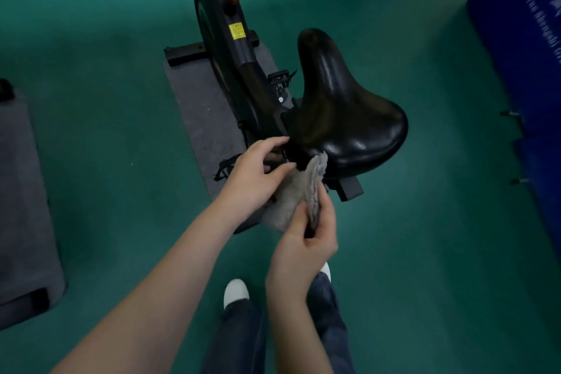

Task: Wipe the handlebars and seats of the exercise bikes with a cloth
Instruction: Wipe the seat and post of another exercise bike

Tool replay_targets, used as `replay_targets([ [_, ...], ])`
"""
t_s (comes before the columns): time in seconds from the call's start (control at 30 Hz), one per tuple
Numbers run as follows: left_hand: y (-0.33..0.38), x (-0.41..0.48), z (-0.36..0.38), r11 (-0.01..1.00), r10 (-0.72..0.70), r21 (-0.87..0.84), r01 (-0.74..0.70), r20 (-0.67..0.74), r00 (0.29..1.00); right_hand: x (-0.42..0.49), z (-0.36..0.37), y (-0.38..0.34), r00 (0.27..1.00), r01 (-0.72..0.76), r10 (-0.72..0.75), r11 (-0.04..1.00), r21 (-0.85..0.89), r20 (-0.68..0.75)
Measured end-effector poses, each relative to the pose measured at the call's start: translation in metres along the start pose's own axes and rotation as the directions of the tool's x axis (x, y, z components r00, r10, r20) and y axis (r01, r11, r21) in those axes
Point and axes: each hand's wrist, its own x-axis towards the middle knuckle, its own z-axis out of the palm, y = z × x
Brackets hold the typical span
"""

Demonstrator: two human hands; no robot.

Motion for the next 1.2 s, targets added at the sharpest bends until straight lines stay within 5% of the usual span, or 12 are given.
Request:
replay_targets([
  [0.37, 0.045, -0.054, -0.015, 0.899, 0.049, 0.43, -0.089, 0.104, 0.993, 0.062, -0.074, -0.089, 0.959, 0.126, -0.056, 0.962, -0.242, 0.278],
  [0.6, 0.093, -0.085, -0.005, 0.637, 0.055, 0.738, -0.222, 0.244, 0.968, 0.096, -0.13, -0.14, 0.923, 0.115, 0.025, 0.934, -0.338, 0.383],
  [0.87, 0.145, -0.086, 0.063, 0.502, 0.067, 0.818, -0.28, 0.285, 0.956, 0.146, -0.208, -0.16, 0.902, 0.085, 0.075, 0.935, -0.344, 0.425],
  [1.2, 0.217, -0.057, 0.224, 0.473, 0.076, 0.827, -0.303, 0.305, 0.949, 0.264, -0.334, -0.192, 0.926, 0.116, 0.041, 0.916, -0.385, 0.376],
])
